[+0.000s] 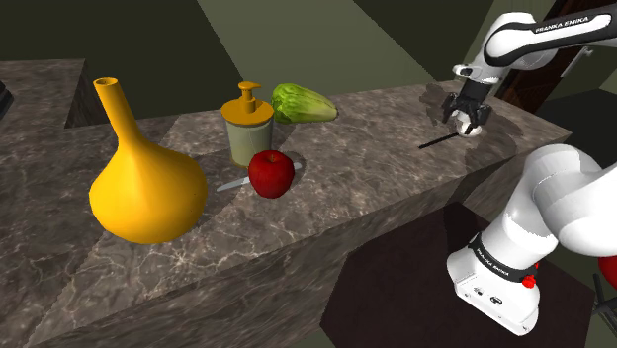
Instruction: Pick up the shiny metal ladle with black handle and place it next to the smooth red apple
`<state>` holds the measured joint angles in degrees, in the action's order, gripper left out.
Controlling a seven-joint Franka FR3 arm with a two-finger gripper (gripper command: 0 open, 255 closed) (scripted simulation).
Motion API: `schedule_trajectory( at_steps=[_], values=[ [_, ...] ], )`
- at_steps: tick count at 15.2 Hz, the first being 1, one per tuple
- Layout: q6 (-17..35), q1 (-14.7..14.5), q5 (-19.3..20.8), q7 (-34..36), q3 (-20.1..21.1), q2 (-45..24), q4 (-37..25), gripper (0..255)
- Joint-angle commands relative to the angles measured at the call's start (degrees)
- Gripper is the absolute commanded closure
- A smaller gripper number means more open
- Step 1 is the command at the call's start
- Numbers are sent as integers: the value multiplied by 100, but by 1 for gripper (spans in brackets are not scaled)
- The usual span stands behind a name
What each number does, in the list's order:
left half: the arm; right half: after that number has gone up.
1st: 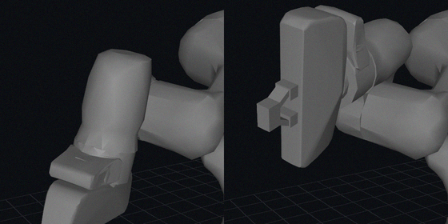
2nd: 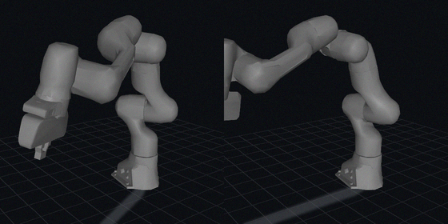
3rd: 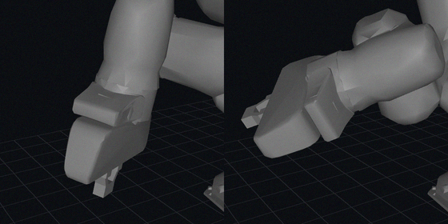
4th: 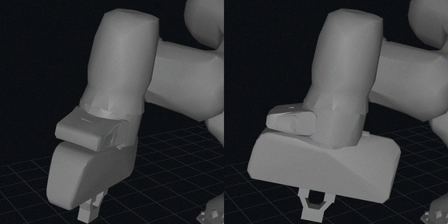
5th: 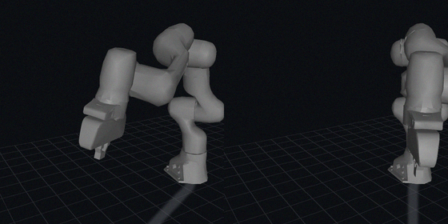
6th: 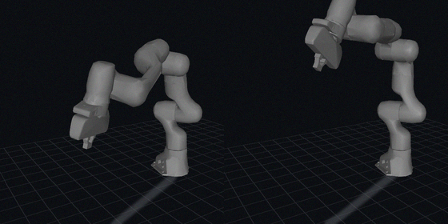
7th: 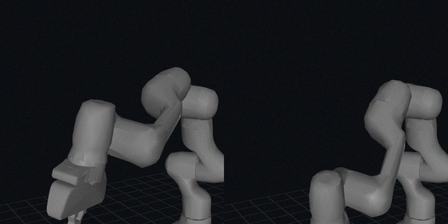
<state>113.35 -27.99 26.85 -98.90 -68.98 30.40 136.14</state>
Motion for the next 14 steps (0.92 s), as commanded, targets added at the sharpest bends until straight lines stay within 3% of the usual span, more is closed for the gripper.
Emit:
schedule_trajectory(
  at_steps=[1,7,14],
  values=[
    [203,-219,-1,-157,-279,-121,22,0],
    [683,-466,48,-171,-691,-292,284,0],
    [681,-465,49,-170,-690,-291,283,0]
  ],
)
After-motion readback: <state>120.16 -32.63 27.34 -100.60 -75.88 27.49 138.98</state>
